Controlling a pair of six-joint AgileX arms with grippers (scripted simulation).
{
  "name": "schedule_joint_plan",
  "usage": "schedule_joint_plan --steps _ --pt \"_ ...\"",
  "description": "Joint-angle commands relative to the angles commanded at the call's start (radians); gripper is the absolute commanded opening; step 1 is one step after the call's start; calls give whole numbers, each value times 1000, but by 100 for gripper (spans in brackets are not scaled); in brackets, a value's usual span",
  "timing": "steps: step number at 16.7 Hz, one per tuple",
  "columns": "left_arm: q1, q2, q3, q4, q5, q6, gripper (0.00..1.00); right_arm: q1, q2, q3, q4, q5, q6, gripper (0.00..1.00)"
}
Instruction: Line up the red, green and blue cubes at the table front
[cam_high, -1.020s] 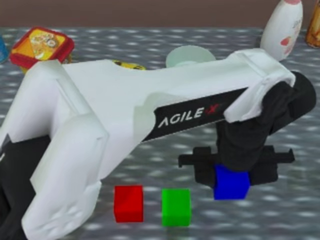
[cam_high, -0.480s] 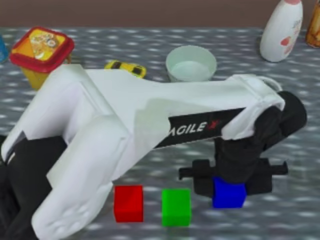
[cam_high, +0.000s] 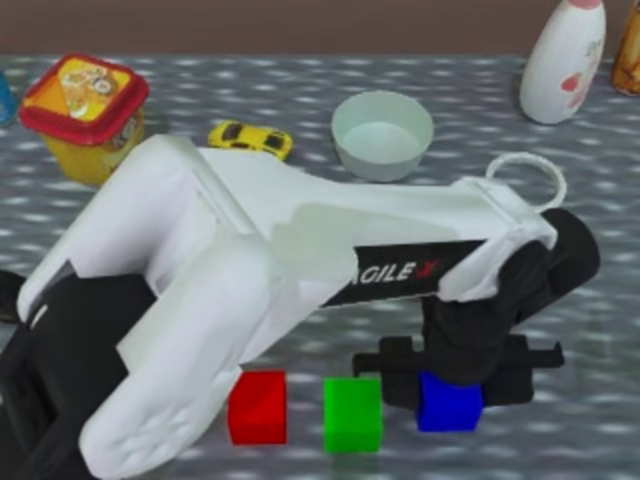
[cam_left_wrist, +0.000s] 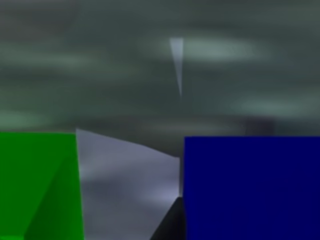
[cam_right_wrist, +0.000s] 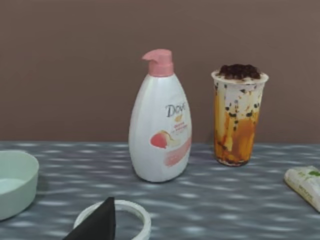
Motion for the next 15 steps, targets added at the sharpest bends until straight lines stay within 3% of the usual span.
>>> schedule_joint_plan --steps 12,15 --pt "0 0 0 0 0 0 98 0 0 0 0 0 0 100" --pt "0 0 0 0 0 0 100 0 0 0 0 0 0 100"
